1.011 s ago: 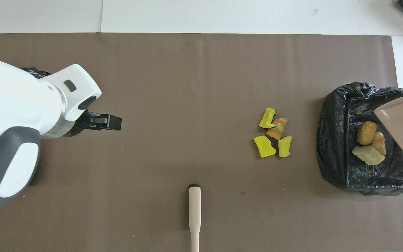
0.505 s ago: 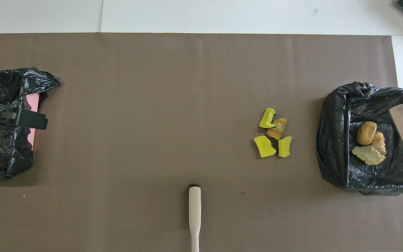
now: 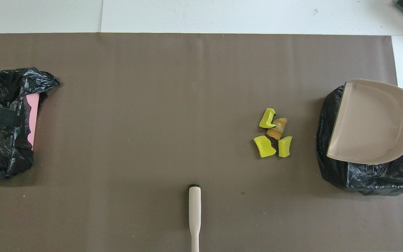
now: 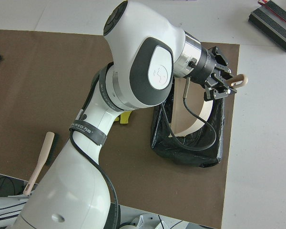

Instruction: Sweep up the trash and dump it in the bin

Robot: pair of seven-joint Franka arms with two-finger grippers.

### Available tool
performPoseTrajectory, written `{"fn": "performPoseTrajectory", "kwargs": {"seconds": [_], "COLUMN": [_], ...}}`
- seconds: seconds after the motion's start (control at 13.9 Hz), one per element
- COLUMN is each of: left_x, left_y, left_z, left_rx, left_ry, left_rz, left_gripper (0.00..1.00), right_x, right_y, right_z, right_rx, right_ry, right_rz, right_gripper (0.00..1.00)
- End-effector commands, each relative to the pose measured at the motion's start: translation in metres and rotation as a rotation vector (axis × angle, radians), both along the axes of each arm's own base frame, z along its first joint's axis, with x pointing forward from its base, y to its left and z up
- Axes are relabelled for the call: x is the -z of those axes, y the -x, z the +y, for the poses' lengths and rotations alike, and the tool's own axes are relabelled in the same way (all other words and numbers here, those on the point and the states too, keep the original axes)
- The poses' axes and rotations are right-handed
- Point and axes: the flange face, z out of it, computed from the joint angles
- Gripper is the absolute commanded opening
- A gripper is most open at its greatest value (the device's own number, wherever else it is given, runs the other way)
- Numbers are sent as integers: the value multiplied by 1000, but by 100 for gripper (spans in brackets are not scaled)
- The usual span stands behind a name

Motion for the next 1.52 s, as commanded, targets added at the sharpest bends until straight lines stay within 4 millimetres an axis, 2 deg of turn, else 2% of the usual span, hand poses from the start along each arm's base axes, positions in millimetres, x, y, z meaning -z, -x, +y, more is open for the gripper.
{"fn": "performPoseTrajectory", "kwargs": {"seconds": [0.0, 0.14, 0.22, 0.43, 0.72, 0.94, 1.15, 1.23, 1.37, 1.44], "left_x": [-2, -2, -2, -2, -5, -6, -6, -4, -5, -6], "left_y": [9, 9, 9, 10, 9, 8, 7, 7, 7, 8], "left_z": [8, 9, 9, 8, 11, 16, 17, 16, 12, 17], "left_rx": [-1, -4, -2, 1, 0, 17, 19, 20, 26, 17], "left_ry": [-14, -14, -14, -15, -14, -18, -12, -12, -12, -10], "left_rz": [13, 13, 13, 15, 2, 2, 4, 10, 7, 2], "left_gripper": [100, 100, 100, 100, 100, 100, 100, 100, 100, 100], "right_x": [9, 25, 38, 77, 128, 153, 181, 197, 221, 222], "right_y": [9, 6, 0, -16, -32, -54, -43, -38, -37, -38], "right_z": [74, 122, 154, 227, 336, 393, 452, 469, 493, 497], "right_rx": [252, 439, 497, 670, 964, 1095, 1197, 1222, 1241, 1242], "right_ry": [-101, -189, -212, -279, -342, -372, -397, -398, -439, -473], "right_rz": [-81, -133, -142, -177, -204, -198, -183, -185, -197, -203], "right_gripper": [0, 0, 0, 0, 0, 0, 0, 0, 0, 0]}}
